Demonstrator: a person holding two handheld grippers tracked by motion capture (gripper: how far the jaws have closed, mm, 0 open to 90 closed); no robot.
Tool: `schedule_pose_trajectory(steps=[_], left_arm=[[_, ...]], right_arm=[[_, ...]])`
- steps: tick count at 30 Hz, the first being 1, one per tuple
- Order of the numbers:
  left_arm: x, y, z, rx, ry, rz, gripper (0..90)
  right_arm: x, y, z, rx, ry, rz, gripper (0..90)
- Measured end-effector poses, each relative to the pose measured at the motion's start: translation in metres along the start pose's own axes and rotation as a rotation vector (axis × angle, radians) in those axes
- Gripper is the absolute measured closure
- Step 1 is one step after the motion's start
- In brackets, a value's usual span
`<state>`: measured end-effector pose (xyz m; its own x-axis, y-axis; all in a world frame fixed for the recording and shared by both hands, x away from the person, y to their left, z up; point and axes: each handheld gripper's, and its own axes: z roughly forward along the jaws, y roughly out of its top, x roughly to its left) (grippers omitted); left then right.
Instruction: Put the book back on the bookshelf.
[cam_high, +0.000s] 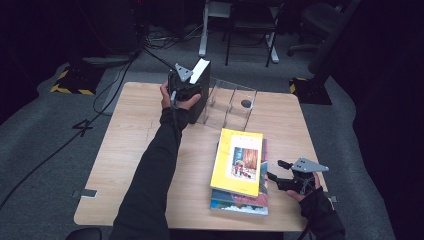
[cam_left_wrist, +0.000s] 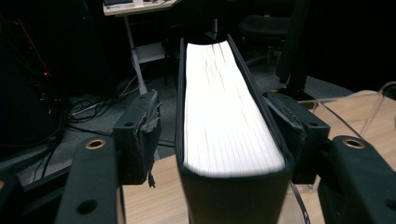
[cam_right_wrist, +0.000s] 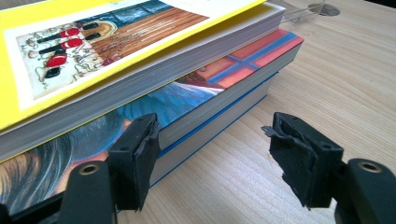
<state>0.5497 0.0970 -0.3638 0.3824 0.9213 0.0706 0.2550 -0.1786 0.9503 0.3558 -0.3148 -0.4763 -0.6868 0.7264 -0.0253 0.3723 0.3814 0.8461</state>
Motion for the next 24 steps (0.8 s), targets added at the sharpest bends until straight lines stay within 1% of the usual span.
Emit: schedule_pose_trajectory(steps=[4, 5, 6, 11, 14, 15, 16, 18, 23, 24], left_arm=[[0.003, -0.005, -0.012, 0.013, -0.026, 0.016, 35.6], [0.004, -0.006, -0.016, 0.015, -0.031, 0.025, 35.2], [0.004, -0.008, -0.018, 0.013, -0.039, 0.025, 35.0], [0.007, -0.020, -0.035, 0.044, -0.078, 0.062, 34.0], [0.008, -0.028, -0.044, 0.055, -0.109, 0.064, 33.3], [0.009, -0.031, -0.049, 0.067, -0.120, 0.082, 33.2], [0.009, -0.033, -0.051, 0.070, -0.126, 0.083, 32.8], [0.010, -0.038, -0.059, 0.080, -0.141, 0.102, 32.6], [0.010, -0.053, -0.073, 0.102, -0.174, 0.123, 31.9], [0.010, -0.055, -0.075, 0.107, -0.180, 0.134, 31.9]], right_arm=[[0.001, 0.001, 0.000, 0.006, -0.004, -0.005, 33.1], [0.001, 0.001, -0.001, 0.006, -0.005, -0.006, 33.0], [0.001, 0.001, -0.001, 0.008, -0.006, -0.008, 33.1], [0.003, 0.003, -0.001, 0.013, -0.009, -0.020, 32.9], [0.004, 0.004, -0.002, 0.017, -0.007, -0.027, 32.6], [0.004, 0.004, -0.002, 0.016, -0.009, -0.033, 32.6], [0.005, 0.005, -0.003, 0.018, -0.010, -0.037, 32.6], [0.005, 0.005, -0.003, 0.019, -0.011, -0.038, 32.6], [0.007, 0.008, -0.004, 0.023, -0.010, -0.041, 32.4], [0.007, 0.008, -0.004, 0.023, -0.012, -0.042, 32.3]])
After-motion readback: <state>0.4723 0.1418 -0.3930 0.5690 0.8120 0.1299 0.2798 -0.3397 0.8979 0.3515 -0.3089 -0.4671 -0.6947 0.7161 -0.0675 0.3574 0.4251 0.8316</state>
